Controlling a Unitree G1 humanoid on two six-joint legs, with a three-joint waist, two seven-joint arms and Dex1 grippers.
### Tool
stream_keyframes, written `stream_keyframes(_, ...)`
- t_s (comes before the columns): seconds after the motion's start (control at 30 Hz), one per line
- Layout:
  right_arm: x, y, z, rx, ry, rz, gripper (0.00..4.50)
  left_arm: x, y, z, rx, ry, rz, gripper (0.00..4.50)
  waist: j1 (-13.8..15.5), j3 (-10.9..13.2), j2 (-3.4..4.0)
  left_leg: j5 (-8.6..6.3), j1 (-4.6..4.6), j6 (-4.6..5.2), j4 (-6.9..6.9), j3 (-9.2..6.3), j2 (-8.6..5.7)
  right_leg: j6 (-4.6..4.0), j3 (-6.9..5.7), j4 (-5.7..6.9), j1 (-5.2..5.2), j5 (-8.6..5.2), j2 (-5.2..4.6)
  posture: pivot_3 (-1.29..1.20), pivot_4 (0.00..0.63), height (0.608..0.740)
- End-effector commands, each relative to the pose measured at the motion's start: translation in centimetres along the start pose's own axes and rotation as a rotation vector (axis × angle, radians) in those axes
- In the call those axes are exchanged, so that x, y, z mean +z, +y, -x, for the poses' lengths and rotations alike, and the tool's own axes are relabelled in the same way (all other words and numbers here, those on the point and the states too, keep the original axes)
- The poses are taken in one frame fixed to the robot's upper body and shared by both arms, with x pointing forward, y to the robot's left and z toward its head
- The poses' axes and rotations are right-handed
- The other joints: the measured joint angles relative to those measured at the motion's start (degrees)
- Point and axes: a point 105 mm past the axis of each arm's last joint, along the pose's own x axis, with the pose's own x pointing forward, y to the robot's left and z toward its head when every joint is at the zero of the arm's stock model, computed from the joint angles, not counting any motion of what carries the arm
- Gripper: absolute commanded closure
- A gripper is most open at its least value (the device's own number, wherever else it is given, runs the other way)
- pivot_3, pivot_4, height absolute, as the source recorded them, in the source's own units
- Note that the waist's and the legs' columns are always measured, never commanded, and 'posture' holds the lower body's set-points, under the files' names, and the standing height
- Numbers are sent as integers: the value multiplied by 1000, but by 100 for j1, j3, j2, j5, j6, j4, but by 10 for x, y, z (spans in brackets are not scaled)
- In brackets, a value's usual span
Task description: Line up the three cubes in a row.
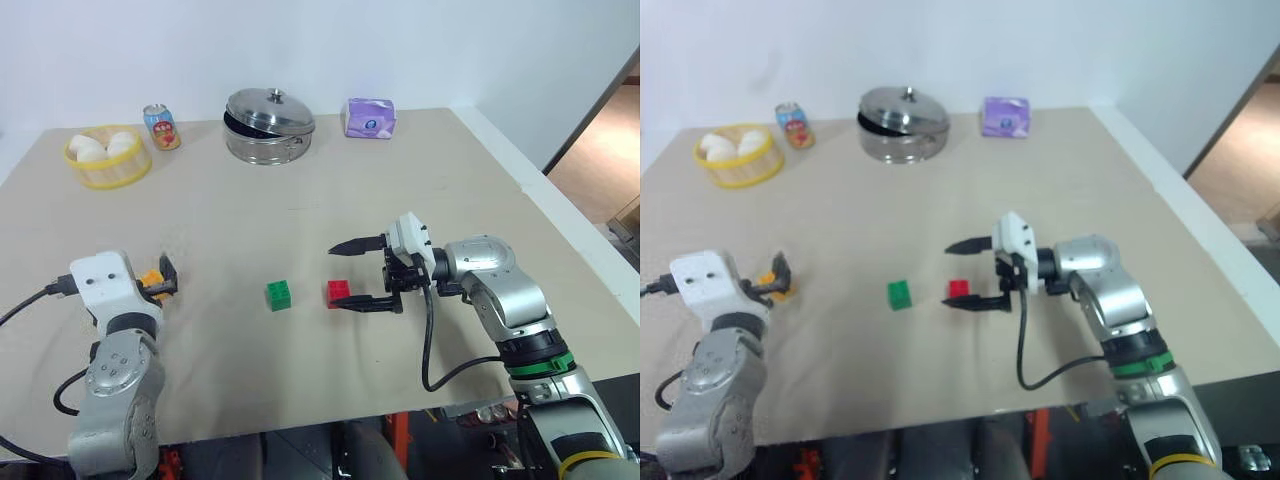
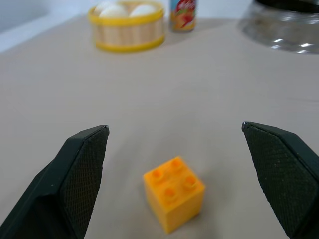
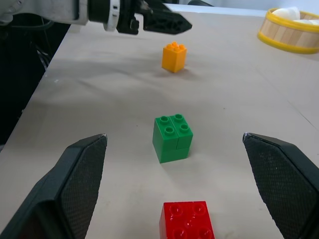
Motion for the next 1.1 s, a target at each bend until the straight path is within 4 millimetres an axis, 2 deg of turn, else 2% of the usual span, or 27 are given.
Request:
stream_keyframes(0.03,12,-3,4,0,-2,56,0,2,4,-3,58,-8,15,85,0,1,-1,0,0,0,0,0,0,0,0,0,0,0,0,0,150,740)
stream_keyframes(0.5,12,-5,9,-16,23,55,0,-28,5,-16,127,159,8,85,0,4,-7,-1,-3,-2,0,0,0,0,0,-2,-4,0,1,0,150,740)
stream_keyframes(0.97,13,-5,8,-27,23,53,0,-26,-3,-28,87,162,11,85,0,6,-10,-2,-6,-3,0,0,0,0,0,-3,-8,0,0,0,150,740)
stream_keyframes(1.1,14,-5,8,-31,21,54,0,-28,-3,-28,82,170,12,1221,0,6,-11,-2,-9,-3,-1,0,0,0,0,-3,-10,0,0,0,150,740)
